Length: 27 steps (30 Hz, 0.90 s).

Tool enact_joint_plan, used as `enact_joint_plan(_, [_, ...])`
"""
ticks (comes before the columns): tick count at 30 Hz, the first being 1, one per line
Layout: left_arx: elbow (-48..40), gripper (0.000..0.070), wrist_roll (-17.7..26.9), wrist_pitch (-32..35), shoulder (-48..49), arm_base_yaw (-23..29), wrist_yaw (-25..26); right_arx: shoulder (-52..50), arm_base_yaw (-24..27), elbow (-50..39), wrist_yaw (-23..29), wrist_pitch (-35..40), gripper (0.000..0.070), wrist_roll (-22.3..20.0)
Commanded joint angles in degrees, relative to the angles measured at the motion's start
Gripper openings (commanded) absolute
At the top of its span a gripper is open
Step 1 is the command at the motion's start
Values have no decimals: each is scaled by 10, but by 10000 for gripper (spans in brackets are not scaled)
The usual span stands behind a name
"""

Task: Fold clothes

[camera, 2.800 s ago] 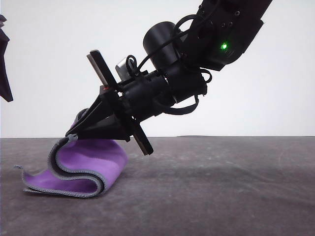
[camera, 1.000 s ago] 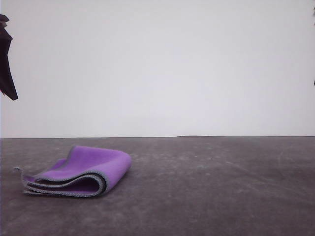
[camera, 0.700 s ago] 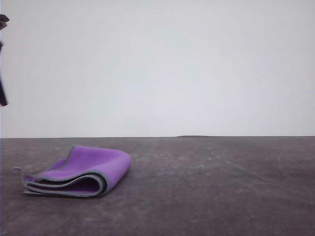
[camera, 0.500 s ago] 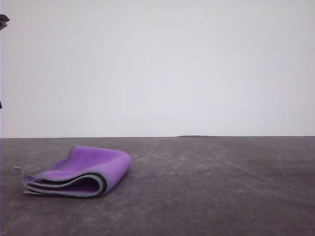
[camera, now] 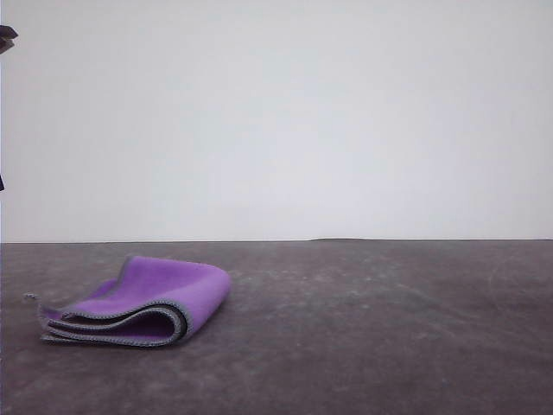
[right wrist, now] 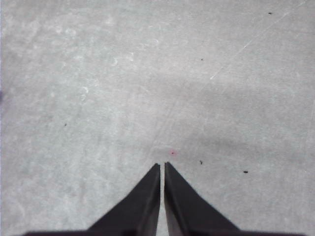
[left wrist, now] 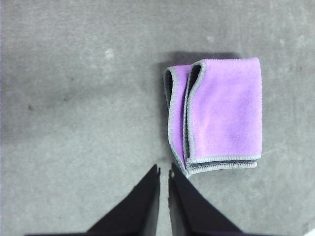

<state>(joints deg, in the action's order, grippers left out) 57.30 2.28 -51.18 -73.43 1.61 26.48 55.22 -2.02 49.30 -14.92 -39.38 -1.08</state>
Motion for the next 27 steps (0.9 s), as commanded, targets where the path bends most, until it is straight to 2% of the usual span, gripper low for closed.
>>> enact_joint_plan(1, [6, 17, 0, 1, -4, 0, 1, 4, 0, 5, 0, 5, 6, 6])
enact_joint_plan(4, [6, 17, 7, 10, -1, 0, 1, 4, 0, 5, 0, 5, 6, 6])
enact_joint_plan(8, [-3, 17, 62, 31, 27, 0, 1, 4, 0, 5, 0, 5, 6, 6])
enact_joint_plan(11, [-50, 17, 69, 99, 82, 0, 1, 4, 0, 5, 0, 5, 6, 6])
enact_joint_plan(16, [-208, 17, 25, 279, 223, 0, -7, 4, 0, 5, 0, 5, 6, 6])
enact_joint_plan(20, [-345, 17, -34, 398, 356, 0, -67, 4, 0, 5, 0, 5, 6, 6])
enact_joint_plan(24, [-451, 17, -68, 464, 489, 0, -111, 4, 0, 5, 0, 5, 6, 6])
enact_joint_plan(27, [-496, 17, -72, 462, 567, 0, -136, 4, 0, 5, 0, 5, 6, 6])
